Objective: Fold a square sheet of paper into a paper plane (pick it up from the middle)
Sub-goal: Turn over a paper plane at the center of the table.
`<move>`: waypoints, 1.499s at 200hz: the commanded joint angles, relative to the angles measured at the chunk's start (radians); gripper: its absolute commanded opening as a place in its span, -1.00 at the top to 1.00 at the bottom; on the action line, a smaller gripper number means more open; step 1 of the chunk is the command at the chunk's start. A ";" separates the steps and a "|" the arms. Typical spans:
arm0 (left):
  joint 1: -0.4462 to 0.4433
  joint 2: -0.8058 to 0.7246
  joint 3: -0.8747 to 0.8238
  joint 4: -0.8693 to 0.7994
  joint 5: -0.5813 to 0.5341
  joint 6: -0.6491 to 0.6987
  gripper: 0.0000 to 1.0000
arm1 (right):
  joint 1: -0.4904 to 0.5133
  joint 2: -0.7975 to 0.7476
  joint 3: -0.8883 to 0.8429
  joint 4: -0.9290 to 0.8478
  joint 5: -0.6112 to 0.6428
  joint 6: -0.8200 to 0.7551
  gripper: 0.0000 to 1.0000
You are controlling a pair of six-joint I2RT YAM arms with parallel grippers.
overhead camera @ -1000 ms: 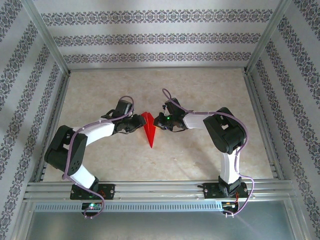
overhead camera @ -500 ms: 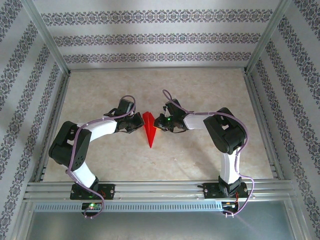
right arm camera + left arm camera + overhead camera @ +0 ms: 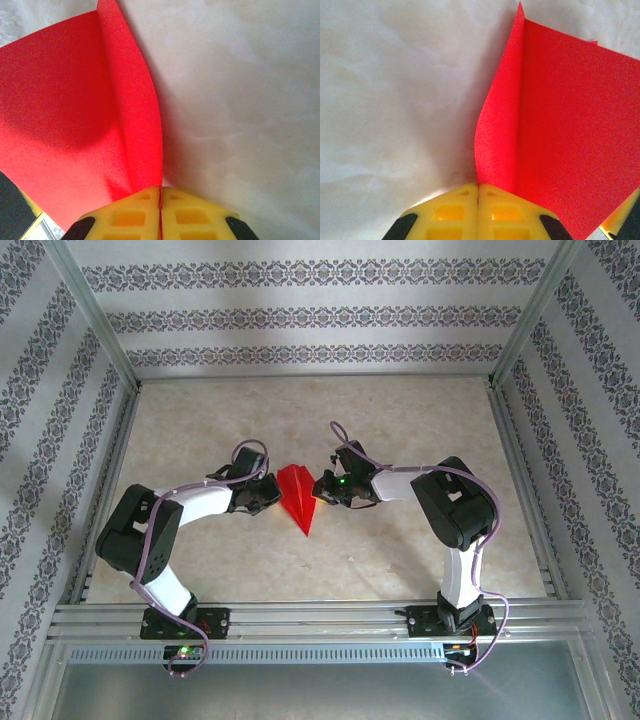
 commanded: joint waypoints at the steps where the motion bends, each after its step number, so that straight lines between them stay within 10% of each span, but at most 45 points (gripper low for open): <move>1: -0.007 -0.053 -0.026 -0.015 -0.045 -0.033 1.00 | -0.005 -0.032 -0.022 0.000 0.023 0.010 0.83; 52: -0.007 -0.064 -0.027 -0.019 -0.039 -0.028 0.94 | 0.002 -0.027 -0.018 0.002 0.016 0.022 0.83; 127: -0.046 -0.240 0.036 -0.241 -0.076 0.032 0.26 | 0.015 -0.029 -0.003 0.003 0.011 0.040 0.83; 300: -0.186 0.092 0.239 -0.244 0.021 0.091 0.13 | 0.011 -0.019 0.005 0.009 -0.001 0.051 0.82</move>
